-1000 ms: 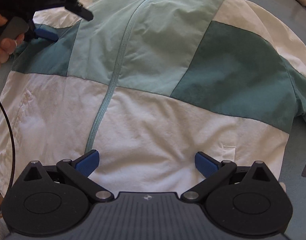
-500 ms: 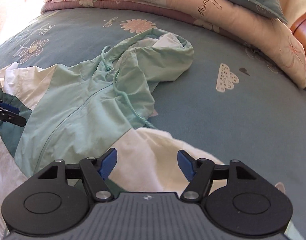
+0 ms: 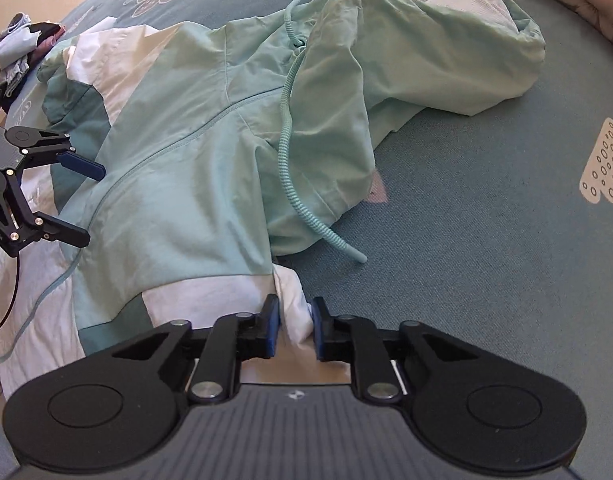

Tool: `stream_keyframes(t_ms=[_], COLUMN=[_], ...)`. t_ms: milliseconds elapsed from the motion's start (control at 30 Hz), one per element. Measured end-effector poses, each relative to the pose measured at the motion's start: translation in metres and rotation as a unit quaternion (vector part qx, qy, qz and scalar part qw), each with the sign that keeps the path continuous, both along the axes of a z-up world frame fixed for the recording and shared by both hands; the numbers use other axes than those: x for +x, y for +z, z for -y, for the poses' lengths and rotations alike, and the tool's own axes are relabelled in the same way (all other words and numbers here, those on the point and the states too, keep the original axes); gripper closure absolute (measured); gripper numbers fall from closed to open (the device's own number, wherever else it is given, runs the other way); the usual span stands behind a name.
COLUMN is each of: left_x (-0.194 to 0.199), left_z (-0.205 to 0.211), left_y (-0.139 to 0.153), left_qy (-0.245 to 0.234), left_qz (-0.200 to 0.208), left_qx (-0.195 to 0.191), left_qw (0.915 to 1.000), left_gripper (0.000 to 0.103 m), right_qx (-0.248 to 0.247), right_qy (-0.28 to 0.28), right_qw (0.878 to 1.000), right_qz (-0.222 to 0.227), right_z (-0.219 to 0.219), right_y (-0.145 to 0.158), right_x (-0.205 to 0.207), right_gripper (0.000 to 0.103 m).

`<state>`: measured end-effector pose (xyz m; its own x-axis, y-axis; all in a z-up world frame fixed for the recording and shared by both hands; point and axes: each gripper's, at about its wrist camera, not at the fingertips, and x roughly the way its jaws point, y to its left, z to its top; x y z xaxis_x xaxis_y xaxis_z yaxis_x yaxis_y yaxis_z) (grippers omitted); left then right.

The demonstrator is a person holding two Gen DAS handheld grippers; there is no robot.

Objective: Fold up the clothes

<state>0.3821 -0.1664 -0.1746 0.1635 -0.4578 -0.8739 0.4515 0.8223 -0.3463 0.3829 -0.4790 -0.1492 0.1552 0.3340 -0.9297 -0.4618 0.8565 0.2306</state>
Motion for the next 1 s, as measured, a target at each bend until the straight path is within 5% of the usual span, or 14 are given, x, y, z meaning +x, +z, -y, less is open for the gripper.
stream_keyframes(t_ms=[233,400,533,700,800,1000], left_x=[0.003,0.004,0.007,0.009,0.01,0.011], left_z=[-0.002,-0.003,-0.004,-0.004,-0.001,0.011], left_y=[0.008,0.021,0.022,0.008,0.0,-0.003], left_qy=[0.006,0.005,0.006,0.006,0.005,-0.008], left_qz=[0.0,0.017,0.024,0.021,0.017,0.01], left_qx=[0.008,0.002,-0.003,0.012,0.017,0.034], left_qw=[0.9999,0.9998,0.9997,0.9997,0.9997,0.9993], left_gripper=[0.007,0.007,0.007,0.007,0.006,0.002], right_qx=[-0.021,-0.093,-0.141,-0.158,-0.167,-0.151], right_qy=[-0.099,-0.158,-0.203,-0.217,-0.232,-0.286], right_qw=[0.992,0.978,0.964,0.96,0.954,0.941], right_qz=[0.068,0.098,0.099,0.077,0.087,0.096], right_z=[0.022,0.029,0.034,0.032,0.031,0.039], right_y=[0.046,0.06,0.035,-0.026,-0.032,-0.017], right_x=[-0.037,-0.055,-0.045,-0.019,-0.017,-0.025], right_gripper=[0.095,0.095,0.094,0.094,0.093,0.076])
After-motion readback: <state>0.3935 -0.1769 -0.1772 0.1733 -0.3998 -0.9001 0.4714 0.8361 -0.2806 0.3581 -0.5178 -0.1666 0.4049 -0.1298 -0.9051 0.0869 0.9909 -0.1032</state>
